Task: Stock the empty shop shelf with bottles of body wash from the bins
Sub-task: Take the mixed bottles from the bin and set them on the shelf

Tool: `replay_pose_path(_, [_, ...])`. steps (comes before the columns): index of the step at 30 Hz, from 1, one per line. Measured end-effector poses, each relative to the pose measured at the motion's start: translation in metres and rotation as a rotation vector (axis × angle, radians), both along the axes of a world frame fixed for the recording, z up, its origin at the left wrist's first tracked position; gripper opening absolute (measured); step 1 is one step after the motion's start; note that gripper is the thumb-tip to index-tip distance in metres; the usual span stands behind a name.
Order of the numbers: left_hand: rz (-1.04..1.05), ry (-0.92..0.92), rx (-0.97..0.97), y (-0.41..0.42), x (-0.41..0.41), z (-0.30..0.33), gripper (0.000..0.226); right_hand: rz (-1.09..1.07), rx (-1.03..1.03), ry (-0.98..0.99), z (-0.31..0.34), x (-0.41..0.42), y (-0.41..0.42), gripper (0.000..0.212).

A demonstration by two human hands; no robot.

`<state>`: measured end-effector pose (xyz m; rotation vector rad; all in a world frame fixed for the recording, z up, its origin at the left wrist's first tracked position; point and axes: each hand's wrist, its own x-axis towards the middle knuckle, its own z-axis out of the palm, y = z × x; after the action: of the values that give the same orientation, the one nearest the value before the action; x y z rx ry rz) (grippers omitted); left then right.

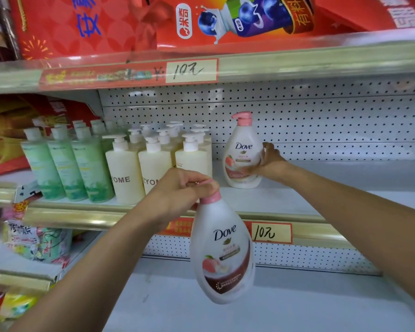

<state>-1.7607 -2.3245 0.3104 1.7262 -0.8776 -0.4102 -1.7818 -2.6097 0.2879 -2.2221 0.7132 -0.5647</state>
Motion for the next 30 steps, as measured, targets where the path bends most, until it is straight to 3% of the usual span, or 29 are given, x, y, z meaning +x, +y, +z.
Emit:
replay_pose_path(2, [-0.013, -0.021, -0.012, -0.001, -0.003, 0.006, 0.013, -0.142, -0.212, -0.110, -0.006, -0.017, 0.021, 0.094])
replay_pose_path(4, [-0.033, -0.045, -0.019, -0.004, -0.007, 0.011, 0.013, -0.121, -0.315, -0.326, -0.010, -0.044, 0.053, 0.066])
replay_pose_path(6, [-0.064, -0.071, -0.014, -0.006, -0.012, 0.016, 0.014, 0.159, -0.085, -0.443, -0.012, -0.070, 0.080, 0.043])
replay_pose_path(8, [-0.095, -0.083, -0.021, -0.009, -0.016, 0.020, 0.016, 0.503, 0.215, -0.304, -0.014, -0.094, 0.097, 0.045])
replay_pose_path(11, [-0.125, -0.064, -0.051, -0.014, -0.020, 0.027, 0.018, 0.692, 0.264, -0.022, -0.015, -0.119, 0.114, 0.054])
replay_pose_path(15, [-0.148, -0.080, -0.148, -0.021, -0.031, 0.033, 0.022, 0.564, 0.225, -0.173, -0.013, -0.129, 0.115, 0.054])
replay_pose_path(18, [-0.027, -0.165, -0.305, -0.023, -0.035, 0.033, 0.026, 0.482, 0.178, -0.278, -0.003, -0.127, 0.106, 0.055])
replay_pose_path(22, [0.210, -0.425, -0.446, -0.016, -0.029, 0.014, 0.028, 0.287, 0.134, -0.420, 0.014, -0.116, 0.093, 0.060])
replay_pose_path(26, [0.342, -0.624, -0.249, -0.009, -0.010, -0.023, 0.042, 0.213, 0.138, -0.475, 0.024, -0.097, 0.084, 0.064])
replay_pose_path(30, [0.257, -0.629, -0.079, -0.017, -0.007, -0.045, 0.057, 0.196, 0.141, -0.434, 0.019, -0.077, 0.078, 0.061])
